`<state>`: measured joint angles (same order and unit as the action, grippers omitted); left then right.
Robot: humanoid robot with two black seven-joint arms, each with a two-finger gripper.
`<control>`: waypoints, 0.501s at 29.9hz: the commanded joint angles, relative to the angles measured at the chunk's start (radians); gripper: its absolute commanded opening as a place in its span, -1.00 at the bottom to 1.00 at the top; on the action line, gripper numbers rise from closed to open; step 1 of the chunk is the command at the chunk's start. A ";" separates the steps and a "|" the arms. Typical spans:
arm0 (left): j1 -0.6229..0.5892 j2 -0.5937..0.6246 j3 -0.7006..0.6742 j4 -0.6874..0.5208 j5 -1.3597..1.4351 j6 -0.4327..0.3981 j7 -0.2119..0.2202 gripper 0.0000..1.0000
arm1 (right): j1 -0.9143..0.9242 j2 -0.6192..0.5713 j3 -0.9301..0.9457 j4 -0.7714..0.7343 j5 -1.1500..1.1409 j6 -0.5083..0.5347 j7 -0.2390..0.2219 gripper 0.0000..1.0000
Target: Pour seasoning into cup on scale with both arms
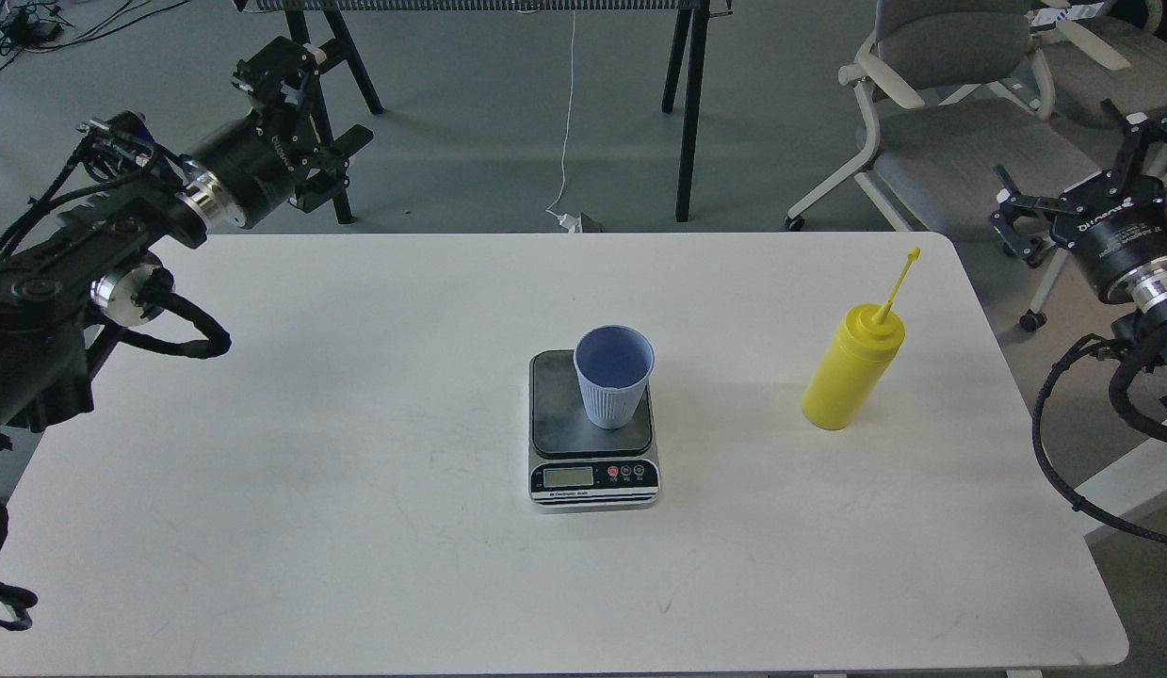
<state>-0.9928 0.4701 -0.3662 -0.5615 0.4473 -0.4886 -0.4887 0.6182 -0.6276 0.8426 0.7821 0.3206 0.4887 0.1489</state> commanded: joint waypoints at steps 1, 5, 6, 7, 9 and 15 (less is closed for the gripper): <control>-0.010 -0.002 -0.008 0.002 0.001 0.000 0.000 1.00 | -0.001 -0.001 0.003 -0.001 0.000 0.000 0.000 0.99; -0.015 0.002 -0.010 0.002 -0.001 0.000 0.000 1.00 | -0.015 -0.001 0.003 -0.001 0.000 0.000 0.001 0.99; -0.017 0.004 -0.010 0.002 -0.001 0.000 0.000 1.00 | -0.018 -0.001 0.003 -0.001 0.000 0.000 0.006 0.99; -0.017 0.004 -0.011 0.002 -0.001 0.000 0.000 1.00 | -0.024 -0.001 0.003 -0.003 0.000 0.000 0.011 0.99; -0.015 0.005 -0.019 0.002 -0.001 0.000 0.000 1.00 | -0.041 -0.001 0.004 -0.004 0.000 0.000 0.023 0.99; -0.017 0.015 -0.034 0.002 -0.002 0.000 0.000 1.00 | -0.075 -0.001 0.004 -0.006 0.000 0.000 0.034 0.99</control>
<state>-1.0085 0.4818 -0.3916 -0.5598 0.4447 -0.4887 -0.4887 0.5622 -0.6290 0.8459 0.7763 0.3206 0.4887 0.1766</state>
